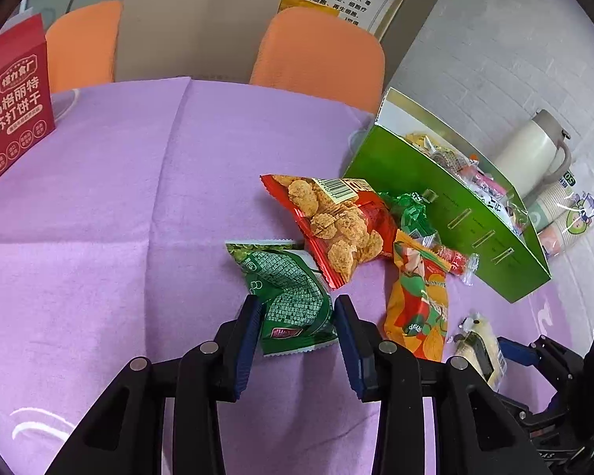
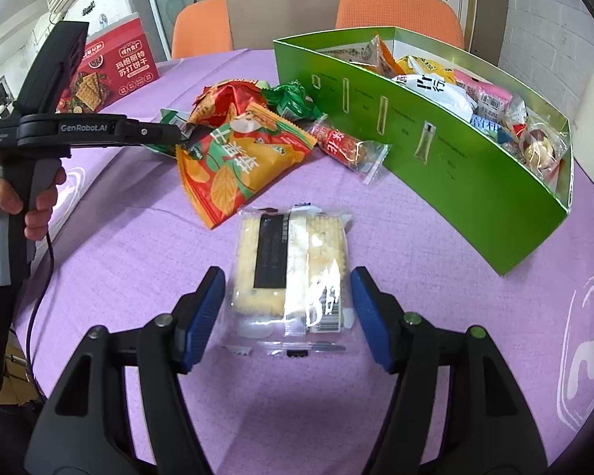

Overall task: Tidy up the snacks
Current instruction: 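Grasp the white cake bar with the right tool while the left tool grasps the green snack bag, then carry the white cake bar and green snack bag over the green box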

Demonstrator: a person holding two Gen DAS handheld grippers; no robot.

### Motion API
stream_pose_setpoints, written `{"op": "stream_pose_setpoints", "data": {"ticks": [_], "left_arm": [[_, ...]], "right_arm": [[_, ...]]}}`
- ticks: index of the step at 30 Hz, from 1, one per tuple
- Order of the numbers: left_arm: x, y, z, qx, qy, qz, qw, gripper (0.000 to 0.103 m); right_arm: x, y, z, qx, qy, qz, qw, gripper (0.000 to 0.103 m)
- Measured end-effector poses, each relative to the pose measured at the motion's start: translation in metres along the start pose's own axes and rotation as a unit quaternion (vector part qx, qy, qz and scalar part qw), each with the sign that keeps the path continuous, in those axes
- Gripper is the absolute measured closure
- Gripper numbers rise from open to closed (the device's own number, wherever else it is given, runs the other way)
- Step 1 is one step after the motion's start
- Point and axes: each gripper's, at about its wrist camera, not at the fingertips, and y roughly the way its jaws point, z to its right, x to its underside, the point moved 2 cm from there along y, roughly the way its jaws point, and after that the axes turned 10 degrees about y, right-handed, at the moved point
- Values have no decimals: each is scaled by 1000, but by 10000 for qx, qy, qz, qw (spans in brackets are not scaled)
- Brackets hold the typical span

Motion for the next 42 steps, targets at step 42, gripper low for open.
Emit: {"op": "stream_pose_setpoints", "data": {"ticks": [42], "left_arm": [[-147, 8, 128, 658, 752, 592, 9932, 72]], "right_arm": [[-85, -81, 107, 421, 1220, 1479, 9805, 43]]}}
